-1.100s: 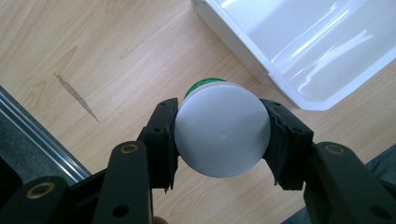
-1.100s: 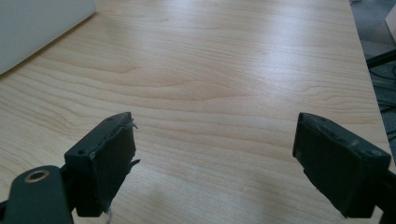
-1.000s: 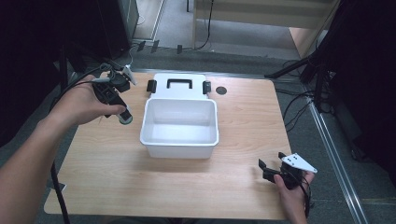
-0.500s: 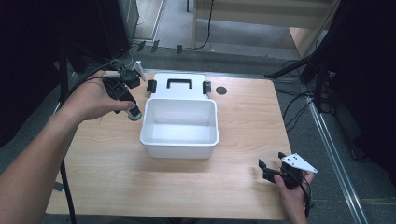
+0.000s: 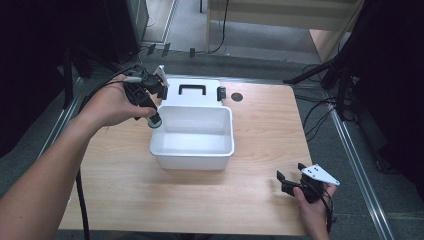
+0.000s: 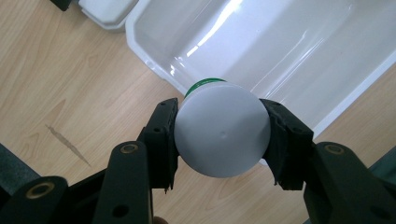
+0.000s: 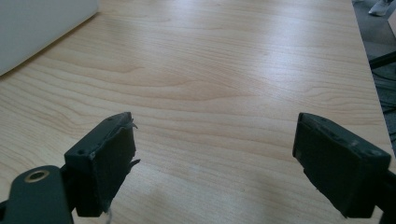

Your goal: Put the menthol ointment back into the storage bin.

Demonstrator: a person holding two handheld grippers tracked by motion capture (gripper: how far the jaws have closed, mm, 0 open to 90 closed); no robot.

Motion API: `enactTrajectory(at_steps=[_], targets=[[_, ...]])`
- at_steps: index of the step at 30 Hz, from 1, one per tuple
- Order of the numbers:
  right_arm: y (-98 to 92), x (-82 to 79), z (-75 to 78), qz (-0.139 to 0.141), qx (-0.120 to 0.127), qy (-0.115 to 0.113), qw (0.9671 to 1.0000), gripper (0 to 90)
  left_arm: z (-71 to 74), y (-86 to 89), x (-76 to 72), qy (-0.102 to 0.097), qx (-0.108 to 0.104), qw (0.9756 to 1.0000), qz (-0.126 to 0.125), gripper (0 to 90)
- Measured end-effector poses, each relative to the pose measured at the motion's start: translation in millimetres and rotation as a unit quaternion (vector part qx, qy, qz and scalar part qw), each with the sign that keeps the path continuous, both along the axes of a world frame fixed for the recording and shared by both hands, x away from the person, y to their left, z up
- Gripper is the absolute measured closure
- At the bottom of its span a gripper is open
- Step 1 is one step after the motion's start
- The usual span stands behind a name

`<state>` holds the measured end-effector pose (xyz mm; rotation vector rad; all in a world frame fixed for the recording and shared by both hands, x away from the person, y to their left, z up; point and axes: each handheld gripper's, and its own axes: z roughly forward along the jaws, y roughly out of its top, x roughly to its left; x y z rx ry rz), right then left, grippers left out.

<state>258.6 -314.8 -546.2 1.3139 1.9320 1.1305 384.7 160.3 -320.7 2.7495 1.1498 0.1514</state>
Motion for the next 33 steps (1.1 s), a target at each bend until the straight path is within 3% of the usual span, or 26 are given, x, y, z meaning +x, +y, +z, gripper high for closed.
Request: enactTrajectory(at_steps=[19, 33], targets=[[-0.1, 0.3, -0.1, 0.001, 0.0, 0.001, 1.0, 13.4, -10.7, -18.5, 5.6, 0.001, 0.004, 0.9995, -0.03, 51.4], [-0.2, 0.4, 0.0, 0.001, -0.001, 0.002, 1.0, 13.4, -33.3, -23.1, 9.4, 0.002, 0.007, 0.9992, -0.041, 51.3]])
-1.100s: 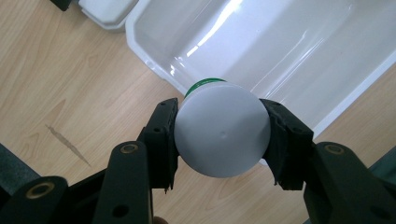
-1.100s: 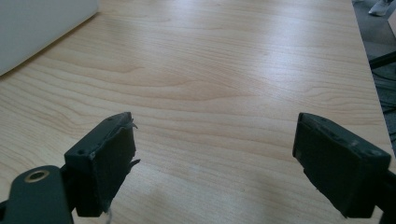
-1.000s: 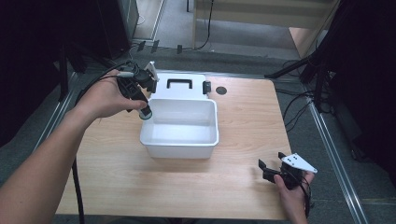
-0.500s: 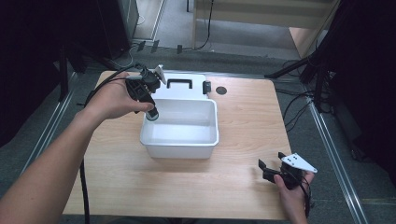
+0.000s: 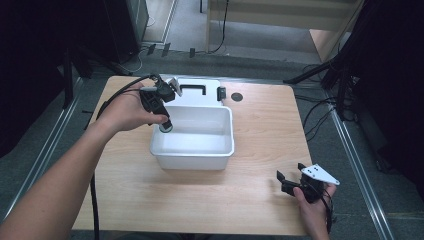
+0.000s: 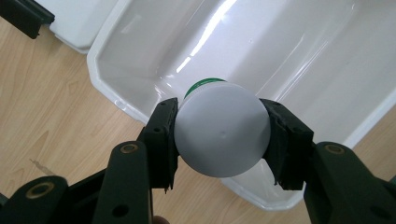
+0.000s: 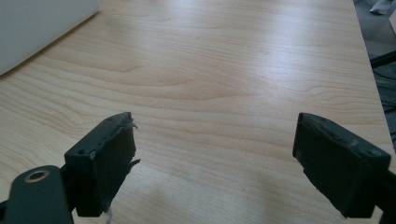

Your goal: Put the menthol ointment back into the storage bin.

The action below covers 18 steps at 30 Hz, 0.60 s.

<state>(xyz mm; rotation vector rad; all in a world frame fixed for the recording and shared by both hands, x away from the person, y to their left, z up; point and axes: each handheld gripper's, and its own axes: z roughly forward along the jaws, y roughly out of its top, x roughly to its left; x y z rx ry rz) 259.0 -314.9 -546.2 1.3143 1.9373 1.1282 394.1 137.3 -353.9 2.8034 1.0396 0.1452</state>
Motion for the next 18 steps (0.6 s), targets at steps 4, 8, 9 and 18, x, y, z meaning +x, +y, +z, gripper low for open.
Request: enactTrajectory(at_steps=[4, 8, 9, 18], targets=[[0.1, 0.0, 0.0, 0.0, 0.0, 0.0, 1.0, 13.4, -4.5, 0.7, 1.1, -0.002, -0.002, 1.0, -0.005, 51.3], [0.0, 0.2, 0.0, 0.001, 0.0, 0.0, 1.0, 13.4, -12.4, -0.1, 1.2, -0.004, 0.004, 0.9998, -0.017, 51.3], [0.0, 0.3, -0.1, 0.002, 0.0, 0.0, 1.0, 13.4, -16.1, 0.2, 1.7, -0.003, 0.006, 0.9997, -0.021, 51.3], [0.1, 0.3, -0.1, 0.003, 0.0, -0.001, 1.0, 13.4, -33.3, -0.1, 3.0, -0.001, 0.018, 0.9991, -0.039, 51.3]])
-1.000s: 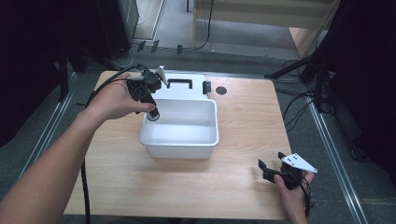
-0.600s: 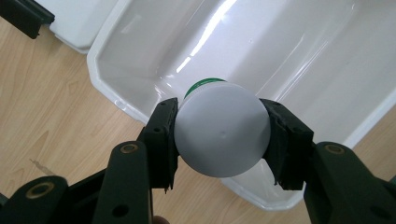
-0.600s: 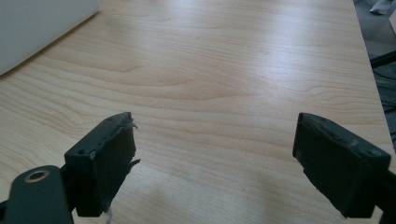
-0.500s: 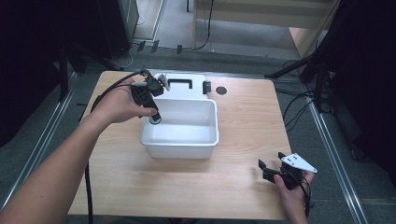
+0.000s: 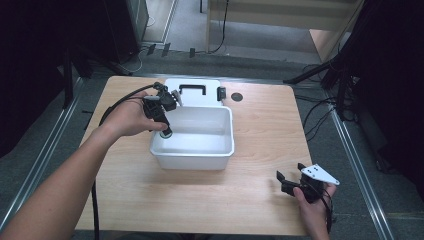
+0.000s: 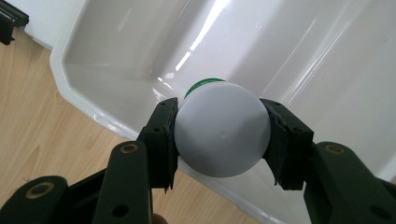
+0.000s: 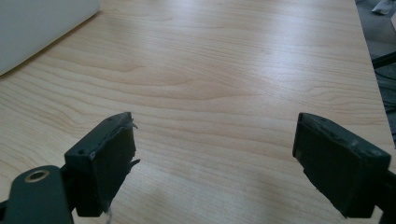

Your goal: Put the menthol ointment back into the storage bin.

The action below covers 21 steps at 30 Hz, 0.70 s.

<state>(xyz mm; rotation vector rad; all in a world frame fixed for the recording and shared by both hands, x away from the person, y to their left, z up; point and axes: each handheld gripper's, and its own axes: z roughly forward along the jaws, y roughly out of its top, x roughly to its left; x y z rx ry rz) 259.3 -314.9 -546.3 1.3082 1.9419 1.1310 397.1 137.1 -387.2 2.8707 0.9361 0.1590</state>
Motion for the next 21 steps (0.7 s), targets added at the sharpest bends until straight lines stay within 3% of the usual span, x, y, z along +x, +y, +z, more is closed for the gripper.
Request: enactTrajectory(at_steps=[12, 13, 21], targets=[[0.2, 0.2, 0.0, 0.001, 0.0, 0.002, 1.0, 13.4, -17.2, -5.1, 3.2, 0.0, 0.003, 0.9999, -0.015, 51.3], [0.1, 0.2, 0.0, 0.001, 0.0, 0.002, 1.0, 13.4, -19.3, -6.1, 4.1, 0.004, 0.013, 0.9996, -0.024, 51.3], [0.1, 0.3, 0.0, 0.002, 0.0, 0.002, 1.0, 13.4, -27.1, -10.0, 4.7, 0.005, 0.022, 0.9993, -0.029, 51.3]])
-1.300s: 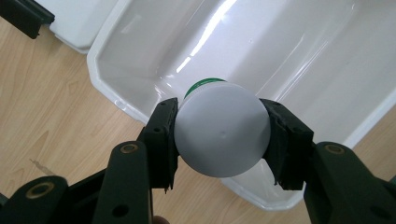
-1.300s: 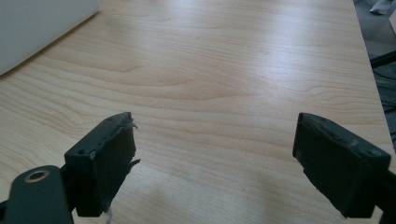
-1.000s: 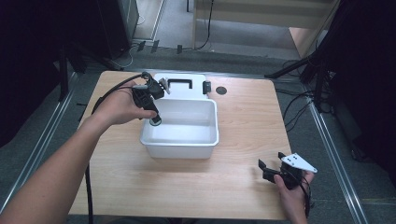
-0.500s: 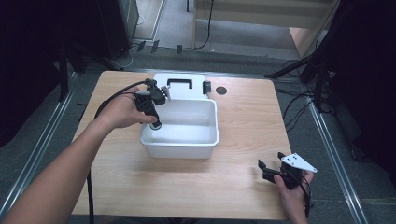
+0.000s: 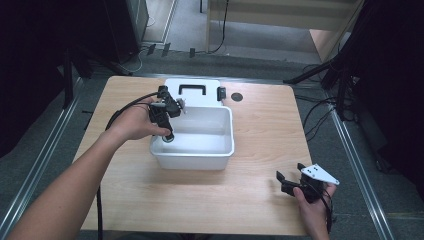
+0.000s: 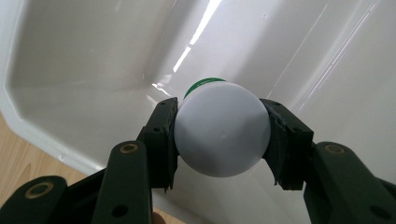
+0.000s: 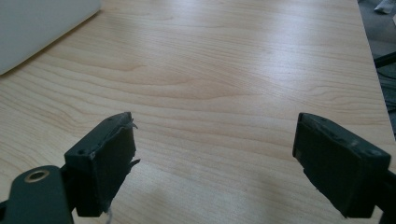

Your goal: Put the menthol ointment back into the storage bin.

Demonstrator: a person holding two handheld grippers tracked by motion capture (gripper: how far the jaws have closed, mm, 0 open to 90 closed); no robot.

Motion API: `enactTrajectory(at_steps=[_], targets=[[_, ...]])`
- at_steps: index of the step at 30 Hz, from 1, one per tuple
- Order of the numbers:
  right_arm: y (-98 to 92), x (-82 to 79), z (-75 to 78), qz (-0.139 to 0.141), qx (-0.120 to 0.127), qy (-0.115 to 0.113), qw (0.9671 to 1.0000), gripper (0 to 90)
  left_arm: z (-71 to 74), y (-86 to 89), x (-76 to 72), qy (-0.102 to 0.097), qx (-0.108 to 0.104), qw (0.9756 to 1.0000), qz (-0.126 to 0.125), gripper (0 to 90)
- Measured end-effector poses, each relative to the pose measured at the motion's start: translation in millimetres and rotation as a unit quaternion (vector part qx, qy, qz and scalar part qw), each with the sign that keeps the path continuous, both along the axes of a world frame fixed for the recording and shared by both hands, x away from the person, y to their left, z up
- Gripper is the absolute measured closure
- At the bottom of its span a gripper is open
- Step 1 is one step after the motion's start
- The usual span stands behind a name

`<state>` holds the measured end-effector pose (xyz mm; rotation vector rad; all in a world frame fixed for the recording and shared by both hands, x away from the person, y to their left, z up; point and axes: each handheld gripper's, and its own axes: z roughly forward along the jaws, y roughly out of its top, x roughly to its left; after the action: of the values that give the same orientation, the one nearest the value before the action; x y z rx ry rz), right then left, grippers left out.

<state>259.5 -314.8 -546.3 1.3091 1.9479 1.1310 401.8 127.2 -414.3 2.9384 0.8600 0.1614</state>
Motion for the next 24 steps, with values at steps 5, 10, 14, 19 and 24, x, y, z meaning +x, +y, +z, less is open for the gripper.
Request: enactTrajectory(at_steps=[5, 10, 14, 19, 24], targets=[[0.0, 0.1, 0.0, 0.001, 0.0, -0.001, 1.0, 13.4, -4.5, -2.3, 0.6, 0.002, 0.008, 1.0, -0.003, 51.2], [0.0, 0.1, 0.0, 0.001, 0.0, 0.0, 1.0, 13.4, -11.4, -5.9, 1.3, 0.005, 0.027, 0.9996, -0.011, 51.2], [0.0, 0.1, 0.0, 0.001, 0.0, 0.001, 1.0, 13.4, -12.8, -9.2, 1.0, 0.003, 0.03, 0.9995, -0.013, 51.2], [0.1, 0.1, 0.0, 0.001, 0.0, 0.001, 1.0, 13.4, -17.0, -13.4, 0.6, 0.001, 0.044, 0.9988, -0.02, 51.2], [0.1, 0.1, 0.0, 0.001, 0.0, 0.001, 1.0, 13.4, -23.5, -17.3, 0.4, 0.008, 0.055, 0.9982, -0.021, 51.2]])
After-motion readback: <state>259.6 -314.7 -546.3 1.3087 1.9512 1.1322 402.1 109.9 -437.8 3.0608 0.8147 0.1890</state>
